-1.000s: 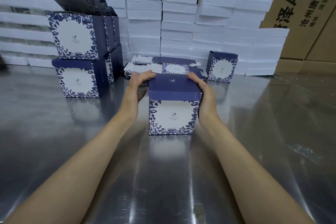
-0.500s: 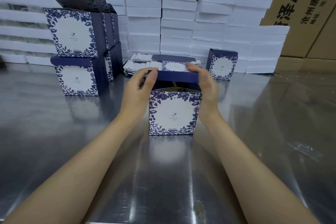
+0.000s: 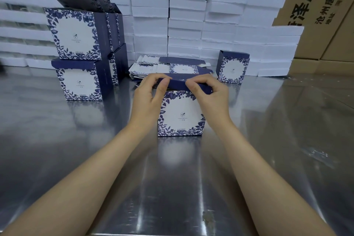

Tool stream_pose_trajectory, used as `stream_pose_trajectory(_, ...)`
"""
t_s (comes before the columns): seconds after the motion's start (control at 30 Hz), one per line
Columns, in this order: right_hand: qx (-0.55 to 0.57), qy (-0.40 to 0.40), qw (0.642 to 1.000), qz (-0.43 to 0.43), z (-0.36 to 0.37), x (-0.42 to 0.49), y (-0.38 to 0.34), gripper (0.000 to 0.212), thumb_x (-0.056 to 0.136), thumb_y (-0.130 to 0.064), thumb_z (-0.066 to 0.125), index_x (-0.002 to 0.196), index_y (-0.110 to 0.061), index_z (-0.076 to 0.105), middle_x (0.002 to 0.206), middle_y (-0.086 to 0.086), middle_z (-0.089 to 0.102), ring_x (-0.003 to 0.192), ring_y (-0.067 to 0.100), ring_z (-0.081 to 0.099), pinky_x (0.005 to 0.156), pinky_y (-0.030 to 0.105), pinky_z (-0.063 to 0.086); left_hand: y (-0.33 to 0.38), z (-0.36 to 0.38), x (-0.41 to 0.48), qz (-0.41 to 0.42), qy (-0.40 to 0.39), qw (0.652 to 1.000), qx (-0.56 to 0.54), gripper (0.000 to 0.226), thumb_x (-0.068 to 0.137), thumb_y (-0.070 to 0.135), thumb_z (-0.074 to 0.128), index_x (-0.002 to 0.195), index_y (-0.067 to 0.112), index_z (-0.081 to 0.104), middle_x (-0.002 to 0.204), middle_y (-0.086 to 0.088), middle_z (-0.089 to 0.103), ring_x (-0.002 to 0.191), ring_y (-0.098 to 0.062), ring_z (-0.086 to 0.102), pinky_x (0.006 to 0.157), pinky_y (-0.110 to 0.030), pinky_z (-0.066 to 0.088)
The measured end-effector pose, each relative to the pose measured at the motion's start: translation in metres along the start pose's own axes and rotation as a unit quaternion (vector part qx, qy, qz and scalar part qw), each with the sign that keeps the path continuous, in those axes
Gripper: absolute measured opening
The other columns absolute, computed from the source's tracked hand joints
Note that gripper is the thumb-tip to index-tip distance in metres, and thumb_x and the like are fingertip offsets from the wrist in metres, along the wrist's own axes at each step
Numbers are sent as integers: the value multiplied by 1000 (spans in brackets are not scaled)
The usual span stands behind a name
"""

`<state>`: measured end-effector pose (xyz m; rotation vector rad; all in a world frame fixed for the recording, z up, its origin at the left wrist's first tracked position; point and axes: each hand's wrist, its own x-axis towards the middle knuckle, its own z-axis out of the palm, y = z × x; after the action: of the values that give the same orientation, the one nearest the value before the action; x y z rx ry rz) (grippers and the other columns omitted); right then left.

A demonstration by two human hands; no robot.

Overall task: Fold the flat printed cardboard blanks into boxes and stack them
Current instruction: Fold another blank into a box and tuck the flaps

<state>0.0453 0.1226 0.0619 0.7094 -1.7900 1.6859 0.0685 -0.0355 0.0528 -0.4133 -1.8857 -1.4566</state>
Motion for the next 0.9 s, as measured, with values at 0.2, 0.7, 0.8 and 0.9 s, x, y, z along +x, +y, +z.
stream_pose_trajectory(0.2, 5, -7, 1000, 11, -1, 8, -5, 21, 84, -11, 73, 70, -26, 69, 68, -21, 65, 70, -3, 57, 71, 13, 42, 2, 1, 0, -16, 4, 1000, -1, 12, 100, 26, 51, 95, 19, 60, 85, 9, 59, 74, -4, 51, 69, -20, 37)
stream_pose_trajectory(0.7, 22, 42, 999, 25, -6, 11, -12, 18, 85, -11, 72, 74, -26, 71, 73, -19, 68, 75, 0, 62, 75, 16, 46, 10, 3, -2, 4, 59, 997, -46, 15, 101, 21, 50, 101, 34, 58, 93, 26, 62, 86, 5, 55, 79, -10, 41)
stream_pose_trajectory(0.8, 18, 35, 999, 22, -6, 9, -13, 18, 84, -12, 72, 74, -27, 71, 75, -16, 69, 79, 8, 62, 78, 25, 48, 9, 2, -4, 44, 40, 998, -24, 16, 100, 21, 51, 107, 31, 60, 105, 8, 64, 97, -1, 57, 83, -14, 41)
stream_pose_trajectory(0.9, 1, 9, 1000, -9, -3, 6, -16, 15, 83, -12, 73, 76, -25, 71, 79, -13, 68, 83, 15, 63, 79, 27, 48, 7, 1, -2, 59, 46, 997, 15, 10, 97, 18, 56, 99, 20, 66, 98, 9, 62, 94, 0, 57, 80, -15, 42)
